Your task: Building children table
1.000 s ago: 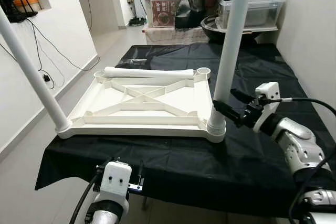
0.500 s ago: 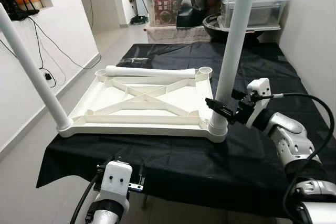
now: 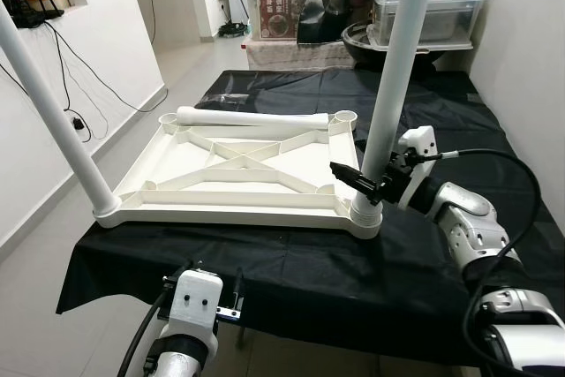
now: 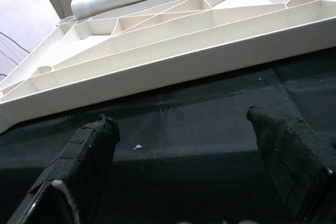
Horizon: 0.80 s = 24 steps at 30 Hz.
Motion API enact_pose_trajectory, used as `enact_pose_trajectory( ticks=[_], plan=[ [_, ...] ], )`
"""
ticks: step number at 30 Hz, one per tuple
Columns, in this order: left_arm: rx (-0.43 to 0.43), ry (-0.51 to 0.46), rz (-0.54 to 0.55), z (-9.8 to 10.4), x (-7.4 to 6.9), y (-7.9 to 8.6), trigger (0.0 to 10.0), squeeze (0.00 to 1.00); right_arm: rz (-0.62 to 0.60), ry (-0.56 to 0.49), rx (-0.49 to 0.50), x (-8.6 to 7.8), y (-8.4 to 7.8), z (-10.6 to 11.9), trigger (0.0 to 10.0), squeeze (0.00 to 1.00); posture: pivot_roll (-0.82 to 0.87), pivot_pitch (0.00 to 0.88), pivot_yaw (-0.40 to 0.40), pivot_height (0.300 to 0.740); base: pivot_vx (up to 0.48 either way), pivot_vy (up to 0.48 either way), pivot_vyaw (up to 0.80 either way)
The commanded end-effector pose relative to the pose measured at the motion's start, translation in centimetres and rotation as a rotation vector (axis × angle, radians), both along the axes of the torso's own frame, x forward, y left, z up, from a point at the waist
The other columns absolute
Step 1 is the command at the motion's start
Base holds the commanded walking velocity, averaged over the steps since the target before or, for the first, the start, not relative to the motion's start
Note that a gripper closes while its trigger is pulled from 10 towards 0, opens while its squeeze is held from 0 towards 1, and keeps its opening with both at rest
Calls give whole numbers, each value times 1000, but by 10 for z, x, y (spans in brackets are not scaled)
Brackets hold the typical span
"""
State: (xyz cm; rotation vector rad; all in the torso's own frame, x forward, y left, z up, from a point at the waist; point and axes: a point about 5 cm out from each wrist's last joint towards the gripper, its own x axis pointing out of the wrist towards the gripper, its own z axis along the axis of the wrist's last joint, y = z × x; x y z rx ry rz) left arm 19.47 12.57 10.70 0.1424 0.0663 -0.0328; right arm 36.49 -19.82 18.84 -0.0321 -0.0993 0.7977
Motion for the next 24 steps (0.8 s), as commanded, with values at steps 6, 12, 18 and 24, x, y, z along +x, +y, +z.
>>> enact_pose_trajectory(
  ticks=[6, 12, 18, 24],
  plan=[
    [16, 10, 5, -2, -1, 0, 10000, 0, 13, -3, -8, 5, 10, 0, 10000, 0, 20, 0, 20, 740, 0, 0, 0],
    [17, 10, 4, -2, -1, 0, 10000, 0, 10, 0, -9, 8, 13, 0, 10000, 0, 20, 0, 20, 740, 0, 0, 0],
    [19, 9, 3, -3, -1, -1, 10000, 0, 2, -1, -2, 9, 14, 0, 0, 0, 20, 0, 20, 740, 0, 0, 0],
    [19, 8, 2, -2, -1, -1, 10000, 0, 5, 0, 1, 8, 15, -4, 0, 0, 20, 0, 17, 740, 0, 0, 0]
  ],
)
